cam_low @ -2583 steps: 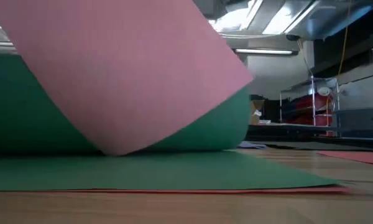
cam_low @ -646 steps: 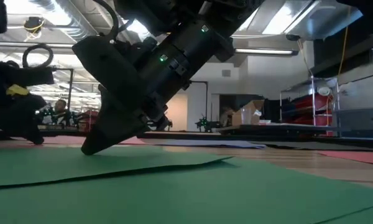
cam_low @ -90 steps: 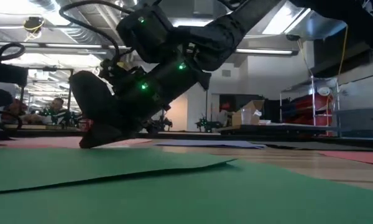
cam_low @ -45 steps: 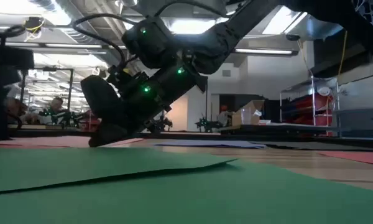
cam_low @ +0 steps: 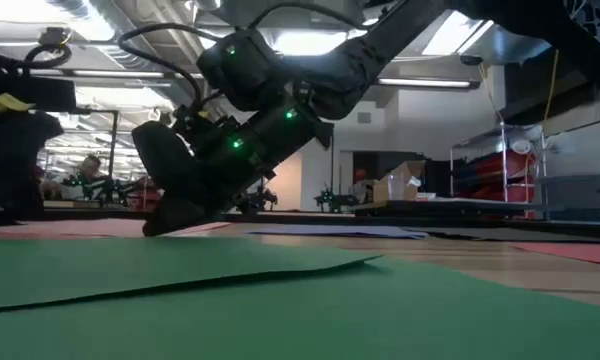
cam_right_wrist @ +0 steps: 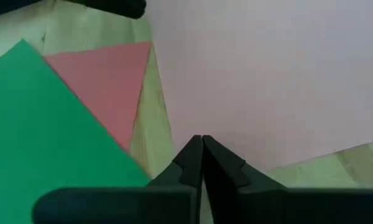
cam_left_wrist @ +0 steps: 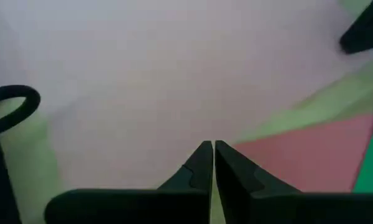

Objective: Organize paper
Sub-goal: Stack the pink paper on top of the other pink papers on the table

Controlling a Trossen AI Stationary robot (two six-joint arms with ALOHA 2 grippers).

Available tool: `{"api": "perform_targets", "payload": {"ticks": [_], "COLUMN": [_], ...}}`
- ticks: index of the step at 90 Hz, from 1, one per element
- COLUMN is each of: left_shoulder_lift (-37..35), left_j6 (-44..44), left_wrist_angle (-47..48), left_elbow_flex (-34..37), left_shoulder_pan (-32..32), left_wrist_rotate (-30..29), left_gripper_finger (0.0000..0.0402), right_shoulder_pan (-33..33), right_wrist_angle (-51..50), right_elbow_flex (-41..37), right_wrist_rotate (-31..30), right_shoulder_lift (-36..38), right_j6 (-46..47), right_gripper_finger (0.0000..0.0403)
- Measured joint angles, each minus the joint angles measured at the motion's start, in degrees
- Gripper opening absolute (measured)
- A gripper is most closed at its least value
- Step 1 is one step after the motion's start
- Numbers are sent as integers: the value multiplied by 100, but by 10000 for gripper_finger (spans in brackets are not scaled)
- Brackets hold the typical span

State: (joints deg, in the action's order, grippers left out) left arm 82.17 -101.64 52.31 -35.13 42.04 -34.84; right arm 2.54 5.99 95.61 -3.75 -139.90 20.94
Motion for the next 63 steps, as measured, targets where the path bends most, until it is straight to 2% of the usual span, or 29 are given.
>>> {"api": "perform_targets", "payload": {"ticks": [18,48,63], "left_shoulder_lift": [-4,-4,-4], "left_j6": [161,917,1128], "left_wrist_angle": [-86,-81,-82], "left_elbow_flex": [-384,-1297,-1662], "left_shoulder_pan": [281,886,1242], "left_wrist_rotate": [-474,-1298,-1772], "left_gripper_finger": [0,0,0], "right_shoulder_pan": [-191,-348,-332], "right_wrist_angle": [77,60,106], "right_elbow_flex": [0,183,223], "right_wrist_rotate": [25,16,-329], "right_shoulder_lift": [0,-24,-24], "right_j6": [24,117,156], "right_gripper_finger": [0,0,0]}}
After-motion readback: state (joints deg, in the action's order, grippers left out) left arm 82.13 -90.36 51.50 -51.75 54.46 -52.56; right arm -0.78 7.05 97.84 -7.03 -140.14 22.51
